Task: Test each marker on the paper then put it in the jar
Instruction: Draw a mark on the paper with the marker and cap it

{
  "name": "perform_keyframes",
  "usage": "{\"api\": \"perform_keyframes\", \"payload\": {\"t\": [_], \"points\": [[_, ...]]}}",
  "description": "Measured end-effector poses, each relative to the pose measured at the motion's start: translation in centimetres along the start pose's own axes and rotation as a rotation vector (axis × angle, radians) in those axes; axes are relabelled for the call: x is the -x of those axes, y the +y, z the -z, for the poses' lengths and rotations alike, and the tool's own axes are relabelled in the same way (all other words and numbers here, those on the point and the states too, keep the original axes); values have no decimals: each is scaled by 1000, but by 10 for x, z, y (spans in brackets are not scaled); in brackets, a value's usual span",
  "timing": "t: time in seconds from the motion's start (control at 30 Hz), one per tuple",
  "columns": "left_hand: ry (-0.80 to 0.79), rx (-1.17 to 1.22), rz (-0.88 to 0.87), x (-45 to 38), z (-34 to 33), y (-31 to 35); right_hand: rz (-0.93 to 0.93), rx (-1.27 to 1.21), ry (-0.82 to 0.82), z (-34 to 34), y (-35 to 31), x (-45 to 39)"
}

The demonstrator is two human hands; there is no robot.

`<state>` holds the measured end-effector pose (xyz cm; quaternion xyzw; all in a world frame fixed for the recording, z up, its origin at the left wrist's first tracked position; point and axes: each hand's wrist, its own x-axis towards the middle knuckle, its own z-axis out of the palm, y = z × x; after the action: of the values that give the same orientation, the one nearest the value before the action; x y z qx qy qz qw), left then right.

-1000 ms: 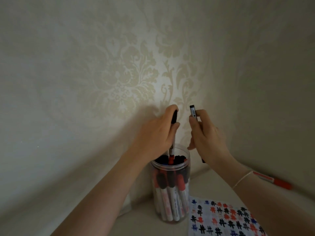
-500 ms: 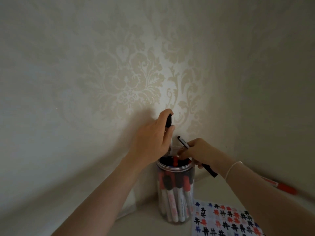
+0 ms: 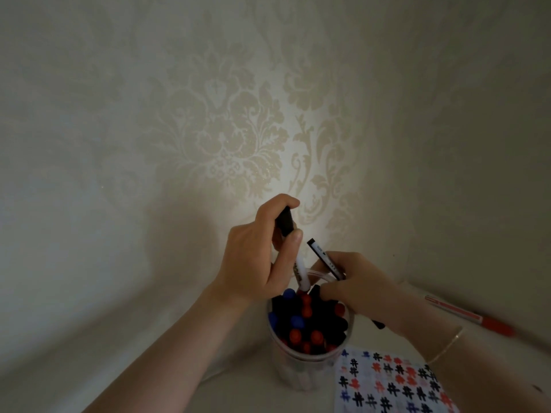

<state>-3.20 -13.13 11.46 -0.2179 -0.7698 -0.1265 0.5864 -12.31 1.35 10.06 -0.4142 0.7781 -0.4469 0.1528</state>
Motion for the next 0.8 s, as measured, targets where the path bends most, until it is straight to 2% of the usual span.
{"api": "perform_keyframes", "payload": {"t": [0.1, 0.4, 0.63, 0.8], "points": [[43, 63, 10, 0, 0, 6, 24, 1, 11, -2, 2, 1], [-58, 17, -36, 1, -5, 8, 87, -12, 9, 1, 9, 0], [84, 24, -74, 8, -6, 14, 208, 221, 37, -1, 5, -3], [101, 35, -96, 6, -11, 17, 184, 155, -52, -1, 2, -9]]}}
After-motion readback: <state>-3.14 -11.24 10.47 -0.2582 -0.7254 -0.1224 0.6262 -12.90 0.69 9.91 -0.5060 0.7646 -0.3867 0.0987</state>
